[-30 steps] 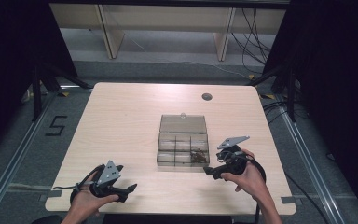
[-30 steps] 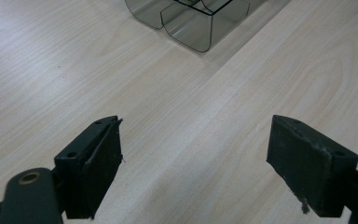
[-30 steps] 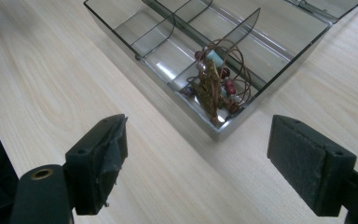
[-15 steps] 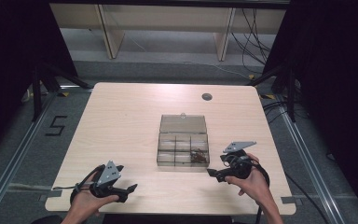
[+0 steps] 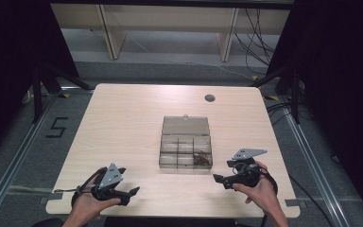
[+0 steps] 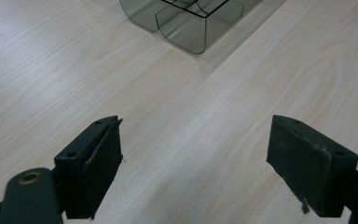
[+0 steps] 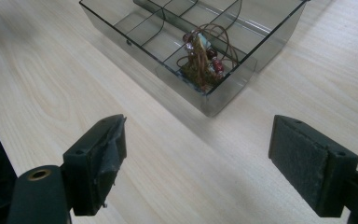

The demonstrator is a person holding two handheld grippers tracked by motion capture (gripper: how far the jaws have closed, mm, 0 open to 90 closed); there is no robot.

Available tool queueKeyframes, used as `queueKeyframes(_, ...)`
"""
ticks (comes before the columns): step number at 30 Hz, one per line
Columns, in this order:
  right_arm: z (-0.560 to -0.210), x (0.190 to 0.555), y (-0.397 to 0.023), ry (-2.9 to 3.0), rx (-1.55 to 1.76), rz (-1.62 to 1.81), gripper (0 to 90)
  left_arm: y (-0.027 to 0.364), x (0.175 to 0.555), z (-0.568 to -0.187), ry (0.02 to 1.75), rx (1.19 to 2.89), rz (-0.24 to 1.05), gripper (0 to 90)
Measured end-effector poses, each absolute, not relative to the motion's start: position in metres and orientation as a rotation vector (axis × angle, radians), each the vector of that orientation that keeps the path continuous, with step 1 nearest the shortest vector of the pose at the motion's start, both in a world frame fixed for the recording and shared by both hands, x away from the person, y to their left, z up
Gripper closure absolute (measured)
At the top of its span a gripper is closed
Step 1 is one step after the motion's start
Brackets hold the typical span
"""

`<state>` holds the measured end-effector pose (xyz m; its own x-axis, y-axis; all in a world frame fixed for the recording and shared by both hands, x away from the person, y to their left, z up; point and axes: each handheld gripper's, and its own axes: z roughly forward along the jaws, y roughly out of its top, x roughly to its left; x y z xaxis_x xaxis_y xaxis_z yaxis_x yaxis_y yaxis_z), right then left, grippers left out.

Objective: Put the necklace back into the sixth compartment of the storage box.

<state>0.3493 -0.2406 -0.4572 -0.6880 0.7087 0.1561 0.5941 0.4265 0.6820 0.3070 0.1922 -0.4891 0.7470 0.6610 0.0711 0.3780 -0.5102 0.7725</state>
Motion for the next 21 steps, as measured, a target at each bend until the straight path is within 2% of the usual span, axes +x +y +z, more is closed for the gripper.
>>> queueKeyframes(21, -0.477, 0.336, -0.243, 2.535, 1.165, 1.097, 17.8, 0.193, 0.308, -0.489, 0.749, 2.191, 0.482, 17.3)
